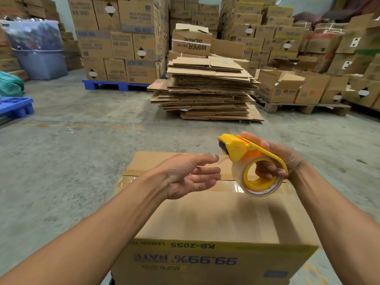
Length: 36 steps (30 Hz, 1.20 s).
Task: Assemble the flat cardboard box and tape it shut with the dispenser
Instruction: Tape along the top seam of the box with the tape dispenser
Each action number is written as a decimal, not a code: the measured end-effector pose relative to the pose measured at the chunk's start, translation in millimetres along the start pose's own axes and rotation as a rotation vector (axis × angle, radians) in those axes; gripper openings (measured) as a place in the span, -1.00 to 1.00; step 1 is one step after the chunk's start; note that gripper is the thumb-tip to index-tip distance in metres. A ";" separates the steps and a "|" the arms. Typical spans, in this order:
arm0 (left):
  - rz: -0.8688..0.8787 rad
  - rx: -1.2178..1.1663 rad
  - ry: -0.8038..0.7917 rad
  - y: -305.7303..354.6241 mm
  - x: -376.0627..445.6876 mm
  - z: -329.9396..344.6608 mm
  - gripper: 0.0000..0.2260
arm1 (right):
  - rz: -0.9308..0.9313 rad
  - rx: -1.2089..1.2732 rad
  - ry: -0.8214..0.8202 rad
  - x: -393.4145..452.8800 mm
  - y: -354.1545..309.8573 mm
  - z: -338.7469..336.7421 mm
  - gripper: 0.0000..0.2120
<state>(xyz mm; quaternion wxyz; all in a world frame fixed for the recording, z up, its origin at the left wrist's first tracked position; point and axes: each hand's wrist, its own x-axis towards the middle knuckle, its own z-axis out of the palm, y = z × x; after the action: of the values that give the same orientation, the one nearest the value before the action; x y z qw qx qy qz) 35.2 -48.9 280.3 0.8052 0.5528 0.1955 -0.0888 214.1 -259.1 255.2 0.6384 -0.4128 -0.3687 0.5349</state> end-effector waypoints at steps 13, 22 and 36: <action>0.086 0.039 0.066 -4.7 7.4 15.4 -0.91 | 0.016 -0.142 0.154 -9.4 -0.1 10.9 -0.46; 0.017 0.020 0.137 -2.4 15.8 2.5 -0.89 | 0.131 -0.285 0.205 -2.5 -10.5 26.4 -0.43; 0.157 0.223 0.383 10.8 22.9 -97.7 -0.88 | 0.361 -0.722 0.243 58.3 -29.1 62.4 -0.59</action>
<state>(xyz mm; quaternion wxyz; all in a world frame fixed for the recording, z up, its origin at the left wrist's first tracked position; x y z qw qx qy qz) 38.6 47.2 249.5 0.6918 0.6585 0.2902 0.0595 177.3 -195.8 307.9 0.3878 -0.7279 -0.3763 0.4221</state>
